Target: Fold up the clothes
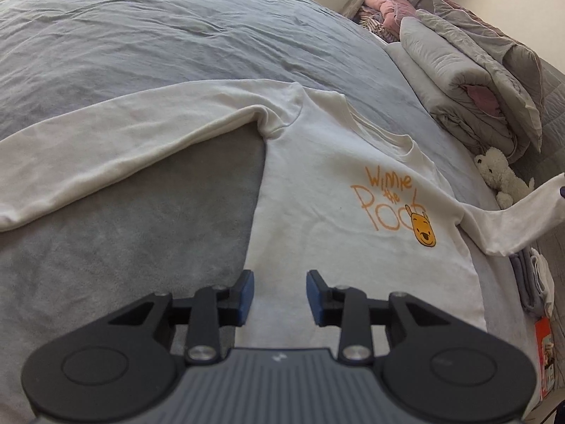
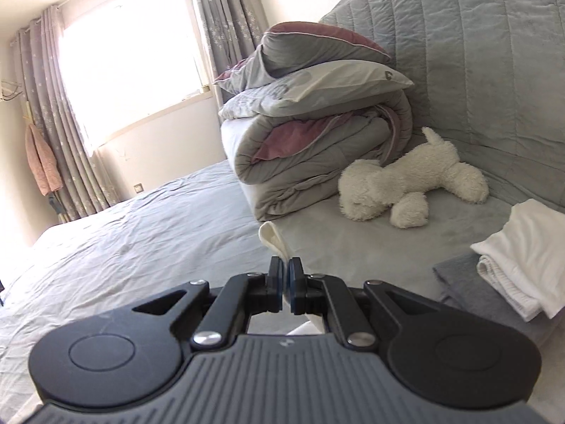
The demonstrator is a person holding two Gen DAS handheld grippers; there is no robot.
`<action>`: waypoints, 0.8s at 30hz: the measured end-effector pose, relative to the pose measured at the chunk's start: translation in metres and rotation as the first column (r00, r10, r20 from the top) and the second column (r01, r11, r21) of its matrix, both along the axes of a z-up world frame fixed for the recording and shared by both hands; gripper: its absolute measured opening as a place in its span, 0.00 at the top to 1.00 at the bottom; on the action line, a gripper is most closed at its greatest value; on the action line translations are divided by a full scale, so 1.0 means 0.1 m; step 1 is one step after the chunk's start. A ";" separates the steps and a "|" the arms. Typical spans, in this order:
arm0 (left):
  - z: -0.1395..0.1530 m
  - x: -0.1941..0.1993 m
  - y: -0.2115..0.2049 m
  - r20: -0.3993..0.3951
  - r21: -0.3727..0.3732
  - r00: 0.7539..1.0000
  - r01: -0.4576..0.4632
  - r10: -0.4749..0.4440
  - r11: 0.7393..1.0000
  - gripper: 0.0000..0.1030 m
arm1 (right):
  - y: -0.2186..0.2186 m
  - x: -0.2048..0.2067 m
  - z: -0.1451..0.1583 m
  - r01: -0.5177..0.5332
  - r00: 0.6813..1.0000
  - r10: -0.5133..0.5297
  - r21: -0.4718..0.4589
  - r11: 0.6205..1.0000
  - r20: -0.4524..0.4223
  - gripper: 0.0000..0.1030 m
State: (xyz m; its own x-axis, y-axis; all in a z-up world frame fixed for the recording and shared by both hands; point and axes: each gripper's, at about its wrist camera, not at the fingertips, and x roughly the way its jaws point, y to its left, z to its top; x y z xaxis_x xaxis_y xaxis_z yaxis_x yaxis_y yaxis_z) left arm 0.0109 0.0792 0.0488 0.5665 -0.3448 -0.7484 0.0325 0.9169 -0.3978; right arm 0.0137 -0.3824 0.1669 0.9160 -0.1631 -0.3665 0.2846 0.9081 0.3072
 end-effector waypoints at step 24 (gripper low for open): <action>0.20 0.26 0.69 0.018 -0.112 0.980 -0.195 0.198 0.974 0.64 | 2.73 0.62 -0.89 -0.603 0.766 0.593 0.040 0.796 -0.247 0.30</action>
